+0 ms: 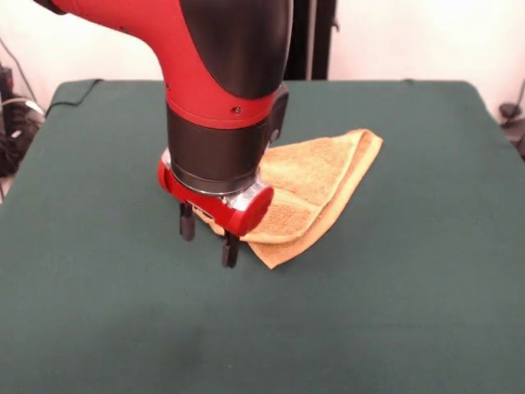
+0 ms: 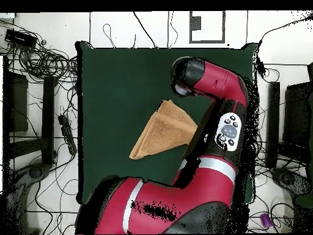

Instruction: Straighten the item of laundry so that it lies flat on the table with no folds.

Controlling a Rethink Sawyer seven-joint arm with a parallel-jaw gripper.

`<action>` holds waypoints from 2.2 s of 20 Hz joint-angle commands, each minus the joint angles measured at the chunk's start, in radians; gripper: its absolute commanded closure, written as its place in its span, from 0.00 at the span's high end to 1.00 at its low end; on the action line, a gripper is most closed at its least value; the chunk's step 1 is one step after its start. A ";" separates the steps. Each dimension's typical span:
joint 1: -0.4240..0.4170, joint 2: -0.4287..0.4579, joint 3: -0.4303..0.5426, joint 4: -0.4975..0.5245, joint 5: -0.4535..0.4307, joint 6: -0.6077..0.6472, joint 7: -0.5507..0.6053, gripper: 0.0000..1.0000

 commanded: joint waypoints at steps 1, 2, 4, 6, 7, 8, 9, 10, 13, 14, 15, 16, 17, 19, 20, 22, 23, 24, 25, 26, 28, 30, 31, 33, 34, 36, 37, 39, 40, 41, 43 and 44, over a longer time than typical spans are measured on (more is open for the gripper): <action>0.061 -0.008 0.082 0.058 0.106 0.055 0.388 1.00; 0.067 -0.015 0.083 0.077 0.117 0.051 0.401 1.00; 0.078 -0.031 0.077 0.107 0.130 0.063 0.420 1.00; 0.088 -0.049 0.060 0.138 0.131 0.076 0.432 1.00; 0.091 -0.048 0.056 0.140 0.132 0.080 0.444 1.00; 0.094 -0.048 0.051 0.141 0.133 0.084 0.455 1.00; 0.097 -0.048 0.046 0.143 0.134 0.089 0.467 1.00; 0.099 -0.048 0.041 0.145 0.135 0.093 0.478 1.00; 0.117 -0.071 0.025 0.192 0.130 0.080 0.505 1.00; 0.124 -0.078 0.019 0.207 0.128 0.078 0.514 1.00; 0.130 -0.085 0.013 0.221 0.126 0.075 0.524 1.00; 0.137 -0.092 0.007 0.235 0.123 0.073 0.534 1.00; 0.139 -0.097 0.003 0.246 0.120 0.069 0.543 1.00; 0.145 -0.116 0.005 0.290 0.126 0.055 0.560 1.00; 0.146 -0.127 0.006 0.317 0.126 0.043 0.558 1.00; 0.146 -0.150 0.011 0.372 0.125 0.017 0.547 1.00; 0.146 -0.160 0.015 0.397 0.127 0.004 0.542 1.00; 0.146 -0.169 0.016 0.418 0.123 -0.013 0.534 1.00; 0.145 -0.176 0.018 0.435 0.123 -0.021 0.531 1.00; 0.143 -0.186 0.023 0.456 0.125 -0.025 0.529 1.00; 0.139 -0.201 0.028 0.489 0.126 -0.035 0.519 1.00; 0.134 -0.212 0.035 0.519 0.124 -0.058 0.504 1.00; 0.132 -0.215 0.040 0.534 0.125 -0.074 0.501 1.00; 0.130 -0.219 0.048 0.559 0.127 -0.105 0.497 1.00; 0.129 -0.220 0.051 0.569 0.128 -0.118 0.496 1.00; 0.128 -0.222 0.061 0.590 0.133 -0.142 0.495 1.00; 0.127 -0.222 0.065 0.597 0.134 -0.155 0.494 1.00; 0.126 -0.223 0.068 0.601 0.136 -0.168 0.493 1.00; 0.125 -0.223 0.070 0.604 0.137 -0.175 0.493 1.00; 0.124 -0.223 0.072 0.606 0.138 -0.181 0.493 1.00; 0.124 -0.219 0.076 0.608 0.141 -0.197 0.496 1.00; 0.124 -0.212 0.078 0.603 0.142 -0.204 0.499 1.00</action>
